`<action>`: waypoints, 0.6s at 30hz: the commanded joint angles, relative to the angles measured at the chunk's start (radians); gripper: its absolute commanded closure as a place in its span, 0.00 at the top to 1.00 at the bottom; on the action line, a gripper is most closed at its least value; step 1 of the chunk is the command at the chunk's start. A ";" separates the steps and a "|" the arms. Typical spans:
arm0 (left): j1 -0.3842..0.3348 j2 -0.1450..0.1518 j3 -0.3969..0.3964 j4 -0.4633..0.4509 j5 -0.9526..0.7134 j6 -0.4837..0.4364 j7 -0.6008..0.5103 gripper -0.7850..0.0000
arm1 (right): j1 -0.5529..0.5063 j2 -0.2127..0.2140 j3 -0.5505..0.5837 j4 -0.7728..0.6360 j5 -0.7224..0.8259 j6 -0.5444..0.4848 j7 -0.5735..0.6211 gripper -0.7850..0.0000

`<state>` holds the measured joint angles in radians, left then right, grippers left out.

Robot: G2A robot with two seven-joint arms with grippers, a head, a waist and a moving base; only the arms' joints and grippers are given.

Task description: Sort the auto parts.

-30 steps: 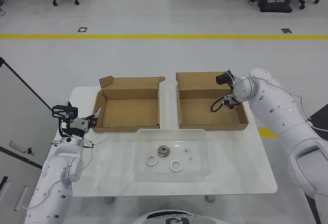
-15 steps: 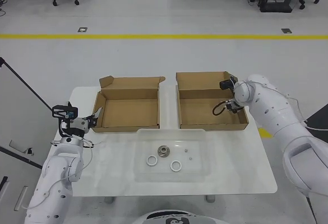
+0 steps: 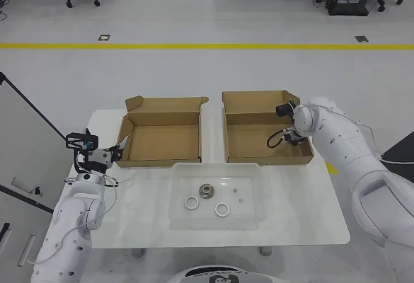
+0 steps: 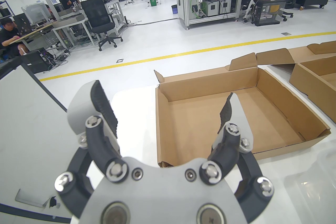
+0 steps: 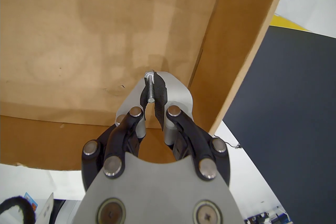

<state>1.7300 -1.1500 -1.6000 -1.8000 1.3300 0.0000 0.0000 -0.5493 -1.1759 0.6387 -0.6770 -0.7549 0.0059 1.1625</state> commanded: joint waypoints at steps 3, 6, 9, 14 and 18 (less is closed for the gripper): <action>0.000 0.000 0.000 0.000 0.000 0.000 0.000 1.00 | 0.003 -0.007 0.001 0.014 0.000 -0.002 0.002 0.05; 0.000 0.000 0.000 0.000 0.000 0.000 0.000 1.00 | 0.005 -0.012 0.002 0.024 -0.002 -0.003 0.004 0.22; 0.000 0.000 0.000 0.000 0.000 0.000 0.000 1.00 | 0.007 -0.016 0.004 0.031 -0.003 -0.005 0.000 0.49; 0.000 0.000 0.000 0.000 0.000 0.000 0.000 1.00 | 0.008 -0.023 0.009 0.042 -0.005 -0.012 -0.007 1.00; 0.000 0.000 0.000 0.000 0.000 0.000 0.000 1.00 | 0.014 -0.026 0.021 0.040 0.006 -0.020 -0.020 1.00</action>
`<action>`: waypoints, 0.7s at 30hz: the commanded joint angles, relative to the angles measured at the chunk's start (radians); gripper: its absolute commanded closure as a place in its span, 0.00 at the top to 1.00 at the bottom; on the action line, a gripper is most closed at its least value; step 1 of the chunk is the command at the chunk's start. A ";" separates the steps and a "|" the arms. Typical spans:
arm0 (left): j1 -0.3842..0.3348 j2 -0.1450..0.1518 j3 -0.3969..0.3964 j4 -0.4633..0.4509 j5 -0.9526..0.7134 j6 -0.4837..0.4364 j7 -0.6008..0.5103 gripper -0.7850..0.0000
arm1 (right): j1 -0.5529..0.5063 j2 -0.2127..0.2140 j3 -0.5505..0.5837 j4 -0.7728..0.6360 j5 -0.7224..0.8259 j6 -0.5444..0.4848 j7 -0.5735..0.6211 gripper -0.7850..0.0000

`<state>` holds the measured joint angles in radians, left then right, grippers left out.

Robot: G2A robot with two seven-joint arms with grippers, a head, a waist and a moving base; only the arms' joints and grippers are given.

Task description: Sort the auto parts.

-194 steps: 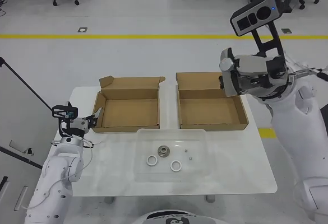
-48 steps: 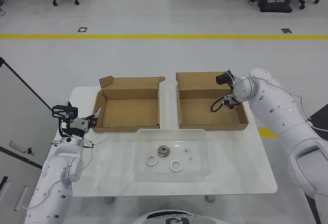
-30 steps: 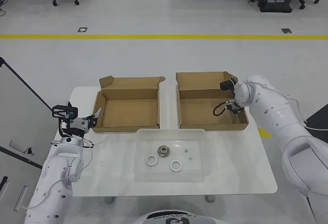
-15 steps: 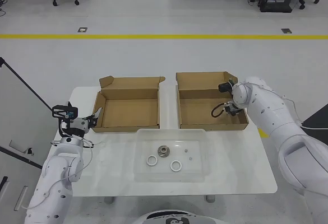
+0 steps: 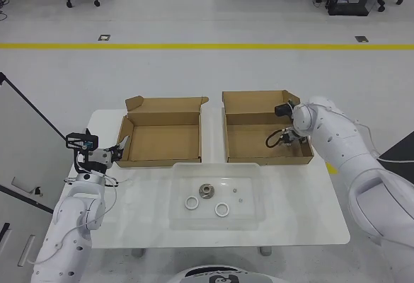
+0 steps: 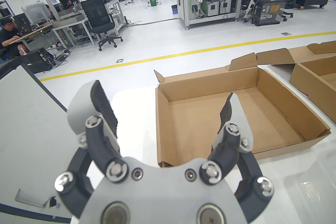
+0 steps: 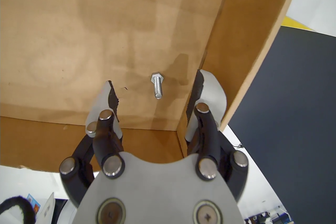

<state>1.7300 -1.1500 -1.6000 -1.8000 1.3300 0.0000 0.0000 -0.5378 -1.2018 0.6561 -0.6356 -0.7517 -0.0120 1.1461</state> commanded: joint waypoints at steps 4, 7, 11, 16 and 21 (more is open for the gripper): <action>0.000 0.000 0.000 0.000 0.000 0.000 0.000 1.00 | 0.019 0.000 0.023 -0.034 0.013 -0.014 -0.014 1.00; 0.000 0.000 0.000 0.000 0.000 0.000 0.000 1.00 | 0.030 0.005 0.045 -0.072 0.024 -0.024 -0.016 1.00; 0.000 0.000 0.000 0.000 0.000 0.000 0.000 1.00 | 0.035 0.020 0.087 -0.155 0.050 -0.039 0.001 1.00; 0.000 0.000 0.000 0.000 0.000 0.000 0.000 1.00 | 0.008 0.056 0.169 -0.325 0.085 -0.066 0.063 1.00; 0.000 0.000 0.000 0.000 0.000 0.000 0.000 1.00 | -0.070 0.107 0.294 -0.571 0.133 -0.056 0.162 1.00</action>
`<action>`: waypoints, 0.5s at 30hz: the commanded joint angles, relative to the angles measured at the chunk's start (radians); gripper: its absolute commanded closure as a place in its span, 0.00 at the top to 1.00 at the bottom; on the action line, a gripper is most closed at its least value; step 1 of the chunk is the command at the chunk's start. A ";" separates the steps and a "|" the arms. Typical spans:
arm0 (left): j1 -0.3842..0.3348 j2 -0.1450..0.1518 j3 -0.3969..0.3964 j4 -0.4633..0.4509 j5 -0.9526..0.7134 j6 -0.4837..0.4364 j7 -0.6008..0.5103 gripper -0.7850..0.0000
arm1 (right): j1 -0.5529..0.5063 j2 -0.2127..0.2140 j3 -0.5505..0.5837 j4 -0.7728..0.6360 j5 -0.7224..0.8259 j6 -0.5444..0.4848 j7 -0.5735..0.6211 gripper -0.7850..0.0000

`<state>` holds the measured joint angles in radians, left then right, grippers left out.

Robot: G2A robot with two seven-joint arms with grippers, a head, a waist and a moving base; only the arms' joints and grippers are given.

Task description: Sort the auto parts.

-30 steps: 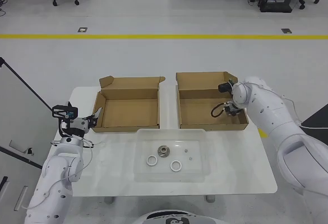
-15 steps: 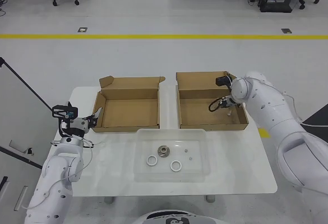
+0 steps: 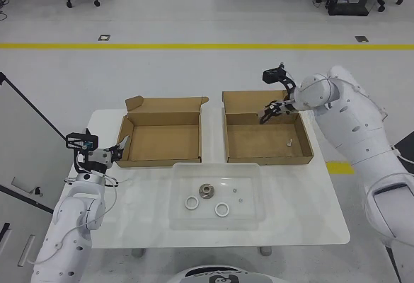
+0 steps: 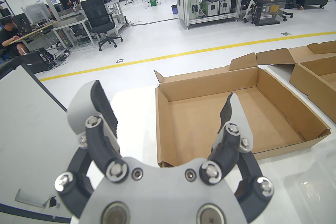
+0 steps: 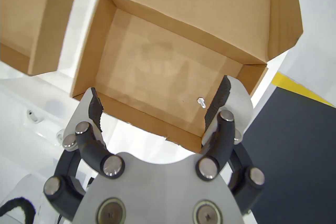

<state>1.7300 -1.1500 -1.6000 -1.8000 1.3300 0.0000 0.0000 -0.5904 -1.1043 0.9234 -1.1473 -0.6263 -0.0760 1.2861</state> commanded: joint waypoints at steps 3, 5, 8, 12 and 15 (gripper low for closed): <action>0.000 0.000 0.000 0.000 0.000 0.000 0.000 1.00 | -0.088 0.038 0.101 -0.233 0.028 0.013 0.092 1.00; 0.000 0.000 0.000 0.000 0.000 0.000 0.000 1.00 | -0.137 0.054 0.141 -0.334 0.052 0.004 0.143 1.00; 0.000 0.000 0.000 0.000 0.000 0.000 0.000 1.00 | -0.195 0.072 0.185 -0.456 0.057 0.011 0.199 1.00; 0.000 0.000 0.000 0.000 0.000 0.000 0.000 1.00 | -0.260 0.086 0.211 -0.573 0.077 0.022 0.250 1.00; 0.000 0.000 0.000 0.000 0.000 0.000 0.000 1.00 | -0.306 0.096 0.199 -0.641 0.081 0.016 0.250 1.00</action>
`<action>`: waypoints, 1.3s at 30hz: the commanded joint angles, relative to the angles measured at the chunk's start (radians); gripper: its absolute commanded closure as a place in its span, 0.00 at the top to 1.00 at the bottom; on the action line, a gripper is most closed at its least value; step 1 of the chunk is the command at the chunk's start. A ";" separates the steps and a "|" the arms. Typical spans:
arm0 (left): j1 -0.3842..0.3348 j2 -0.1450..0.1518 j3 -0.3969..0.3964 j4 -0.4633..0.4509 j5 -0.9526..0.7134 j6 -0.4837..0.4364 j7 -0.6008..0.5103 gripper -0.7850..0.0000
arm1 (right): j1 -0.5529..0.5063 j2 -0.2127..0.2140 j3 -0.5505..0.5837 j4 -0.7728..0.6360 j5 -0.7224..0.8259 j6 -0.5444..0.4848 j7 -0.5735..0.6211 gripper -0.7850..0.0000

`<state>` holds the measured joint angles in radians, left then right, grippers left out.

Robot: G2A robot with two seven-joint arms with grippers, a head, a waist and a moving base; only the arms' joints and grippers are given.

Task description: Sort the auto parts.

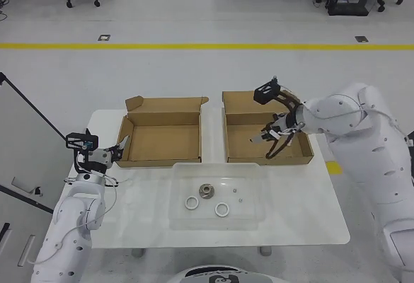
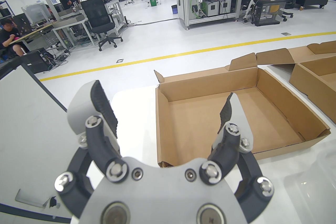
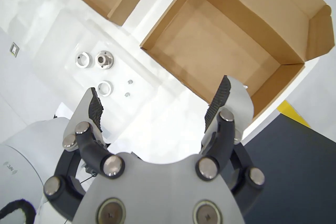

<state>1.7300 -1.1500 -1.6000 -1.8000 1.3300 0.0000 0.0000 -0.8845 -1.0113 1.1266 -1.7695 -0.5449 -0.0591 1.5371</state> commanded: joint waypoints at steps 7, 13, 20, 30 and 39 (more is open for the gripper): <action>0.000 0.000 0.000 0.000 0.000 0.000 0.000 1.00 | -0.066 0.029 -0.042 -0.123 0.014 0.012 -0.001 1.00; 0.000 0.000 0.000 0.000 0.000 0.000 0.000 1.00 | -0.068 0.036 -0.048 -0.141 0.013 -0.001 -0.001 1.00; 0.000 0.000 0.000 0.000 0.000 0.000 0.000 1.00 | -0.068 0.036 -0.048 -0.141 0.013 -0.001 -0.001 1.00; 0.000 0.000 0.000 0.000 0.000 0.000 0.000 1.00 | -0.028 0.053 -0.250 -0.219 -0.077 -0.118 -0.001 1.00; 0.000 0.000 0.000 0.000 0.000 0.000 0.000 1.00 | 0.153 0.072 -0.533 -0.167 0.001 -0.127 -0.001 1.00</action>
<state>1.7300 -1.1500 -1.6000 -1.8000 1.3300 0.0000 0.0000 -0.7507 -0.9397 0.6211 -1.9447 -0.5556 -0.1853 1.5359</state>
